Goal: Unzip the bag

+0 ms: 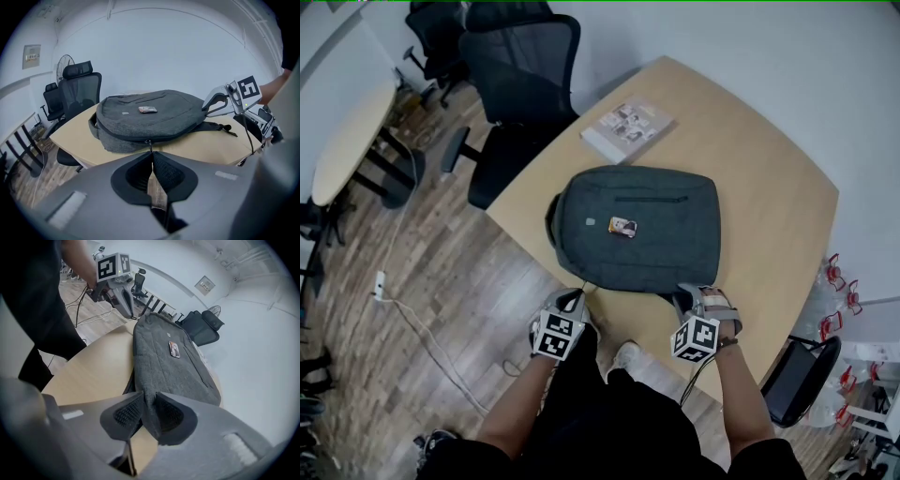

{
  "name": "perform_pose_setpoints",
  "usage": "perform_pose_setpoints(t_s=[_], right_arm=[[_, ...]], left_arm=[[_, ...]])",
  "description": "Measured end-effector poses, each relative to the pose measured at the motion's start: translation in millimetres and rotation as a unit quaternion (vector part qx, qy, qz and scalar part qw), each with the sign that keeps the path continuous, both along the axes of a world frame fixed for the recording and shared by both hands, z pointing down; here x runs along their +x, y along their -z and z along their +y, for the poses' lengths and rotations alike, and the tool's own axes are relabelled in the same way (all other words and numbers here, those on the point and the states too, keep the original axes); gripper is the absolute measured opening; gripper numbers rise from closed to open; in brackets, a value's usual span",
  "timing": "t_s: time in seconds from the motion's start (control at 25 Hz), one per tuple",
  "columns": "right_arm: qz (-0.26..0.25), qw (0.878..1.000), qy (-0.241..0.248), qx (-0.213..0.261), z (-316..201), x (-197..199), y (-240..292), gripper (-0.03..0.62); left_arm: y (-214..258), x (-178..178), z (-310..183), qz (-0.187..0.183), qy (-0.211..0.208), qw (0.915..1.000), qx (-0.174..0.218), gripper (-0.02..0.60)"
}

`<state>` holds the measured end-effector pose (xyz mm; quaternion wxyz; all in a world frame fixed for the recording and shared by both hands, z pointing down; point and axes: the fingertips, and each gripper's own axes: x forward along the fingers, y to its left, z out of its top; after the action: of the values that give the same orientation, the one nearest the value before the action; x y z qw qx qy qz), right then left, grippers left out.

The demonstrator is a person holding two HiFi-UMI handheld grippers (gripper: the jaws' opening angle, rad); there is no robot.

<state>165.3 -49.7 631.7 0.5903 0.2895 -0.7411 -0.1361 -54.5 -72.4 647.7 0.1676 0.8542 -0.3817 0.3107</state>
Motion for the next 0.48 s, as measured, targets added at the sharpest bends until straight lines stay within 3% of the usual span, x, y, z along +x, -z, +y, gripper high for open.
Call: perform_pose_setpoints(t_s=[0.48], right_arm=[[-0.011,1.0,-0.012,0.0,0.8,-1.8,-3.2,0.072]], left_arm=[[2.6,75.8,31.9,0.011,-0.092,0.9956,-0.008,0.035]])
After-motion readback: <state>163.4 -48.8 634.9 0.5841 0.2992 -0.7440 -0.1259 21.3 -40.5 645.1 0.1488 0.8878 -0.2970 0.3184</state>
